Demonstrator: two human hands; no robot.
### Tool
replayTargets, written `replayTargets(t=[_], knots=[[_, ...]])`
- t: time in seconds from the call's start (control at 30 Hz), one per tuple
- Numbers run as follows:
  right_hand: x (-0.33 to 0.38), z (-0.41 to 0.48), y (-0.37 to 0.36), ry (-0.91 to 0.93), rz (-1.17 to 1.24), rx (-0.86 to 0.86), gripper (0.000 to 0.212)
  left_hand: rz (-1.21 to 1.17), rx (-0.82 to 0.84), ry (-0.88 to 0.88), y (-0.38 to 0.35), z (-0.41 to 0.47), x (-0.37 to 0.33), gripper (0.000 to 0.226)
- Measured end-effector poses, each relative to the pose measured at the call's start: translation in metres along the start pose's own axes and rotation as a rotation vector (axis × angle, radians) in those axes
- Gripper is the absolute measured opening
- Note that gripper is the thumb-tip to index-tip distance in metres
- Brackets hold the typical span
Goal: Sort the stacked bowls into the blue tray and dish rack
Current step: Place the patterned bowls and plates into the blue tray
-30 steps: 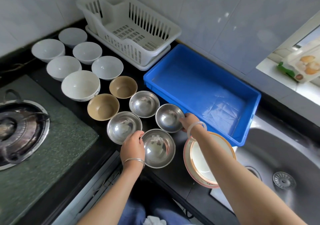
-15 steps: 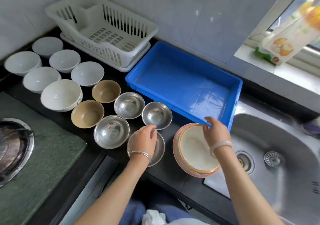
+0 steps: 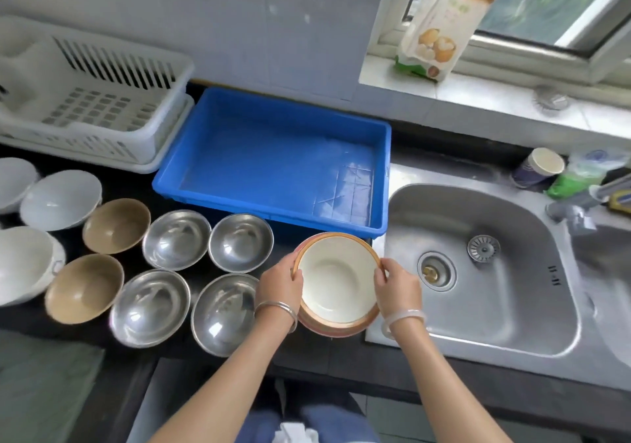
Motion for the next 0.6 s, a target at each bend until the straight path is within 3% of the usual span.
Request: replayTargets(t=[0.2,0.37,0.6], knots=[[0.001,-0.012,0.002,-0.065,0.013,0.013,0.02,0.074,-0.036,-0.051,-0.001,0.012,-0.01,0.035],[0.004,-0.011,0.004,-0.01,-0.085,-0.006,0.022,0.159,-0.034,-0.129,0.0,0.014,-0.02,0.036],[-0.004,-0.008,0.025,-0.018,-0.011,-0.042,0.02,0.054,-0.005,-0.133,0.002,0.018,-0.035,0.037]])
Point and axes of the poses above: each hand's wrist, its own z-axis towards the middle knuckle, its own y-axis out of the back of the hand, x = y × z, the point moved 1 cm from there along z, towards the middle knuckle, and after that the axes turned 15 degrees about -x, right-handed, at the moved point
